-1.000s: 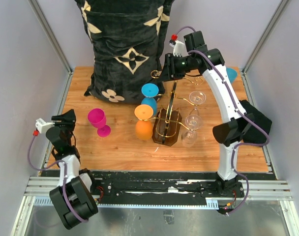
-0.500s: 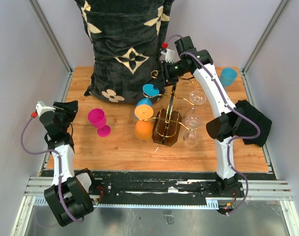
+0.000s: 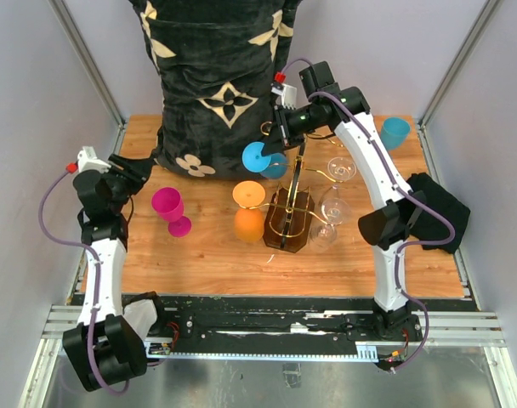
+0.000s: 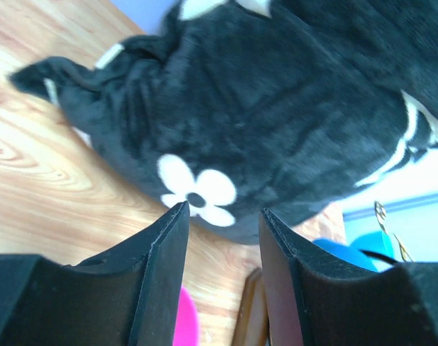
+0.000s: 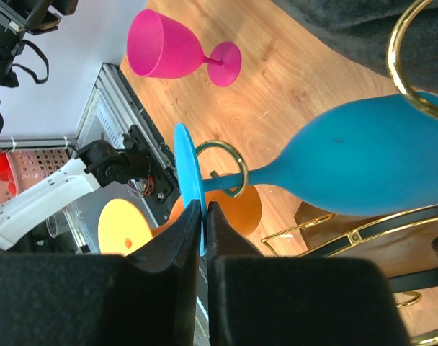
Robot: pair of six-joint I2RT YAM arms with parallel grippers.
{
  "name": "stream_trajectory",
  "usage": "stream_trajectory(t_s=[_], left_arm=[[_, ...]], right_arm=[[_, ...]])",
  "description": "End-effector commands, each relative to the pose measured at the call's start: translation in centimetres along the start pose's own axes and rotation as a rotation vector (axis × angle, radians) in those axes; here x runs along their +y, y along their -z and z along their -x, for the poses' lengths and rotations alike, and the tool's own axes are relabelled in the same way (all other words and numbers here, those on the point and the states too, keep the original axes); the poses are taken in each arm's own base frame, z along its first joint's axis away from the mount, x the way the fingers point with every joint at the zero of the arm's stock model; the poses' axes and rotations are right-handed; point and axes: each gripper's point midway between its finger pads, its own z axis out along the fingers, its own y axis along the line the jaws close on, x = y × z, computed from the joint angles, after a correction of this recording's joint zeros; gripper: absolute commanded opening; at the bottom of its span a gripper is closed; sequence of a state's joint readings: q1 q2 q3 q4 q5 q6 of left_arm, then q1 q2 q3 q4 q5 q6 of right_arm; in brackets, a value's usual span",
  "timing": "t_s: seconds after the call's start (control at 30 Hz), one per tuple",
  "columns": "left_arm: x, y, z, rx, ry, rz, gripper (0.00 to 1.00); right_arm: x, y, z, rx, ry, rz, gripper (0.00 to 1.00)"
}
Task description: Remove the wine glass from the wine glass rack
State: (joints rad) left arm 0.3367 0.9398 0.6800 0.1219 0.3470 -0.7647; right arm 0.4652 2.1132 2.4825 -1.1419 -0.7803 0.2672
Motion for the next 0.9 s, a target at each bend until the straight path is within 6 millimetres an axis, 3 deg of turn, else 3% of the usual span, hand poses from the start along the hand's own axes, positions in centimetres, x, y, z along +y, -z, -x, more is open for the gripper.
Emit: stream_trajectory(t_s=[0.0,0.17,0.53,0.87], left_arm=[[-3.1,-0.4,-1.1,0.067,-0.072,-0.069,0.49],[-4.2,-0.6,-1.9,0.102,-0.077,-0.102,0.49],[-5.1,-0.7,-2.4,0.115,-0.072,-0.129,0.47],[-7.1,-0.8,-2.6,0.145,-0.091,-0.174,0.47]], right_arm=[[0.8,0.6,-0.3,-0.005,0.006,-0.002,0.04],[0.3,0.9,0.0,-0.021,-0.043,0.028,0.02],[3.7,0.3,-1.1,0.034,-0.095,0.268,0.01],[4.5,2.0,-2.8,0.060,-0.090,0.256,0.05]])
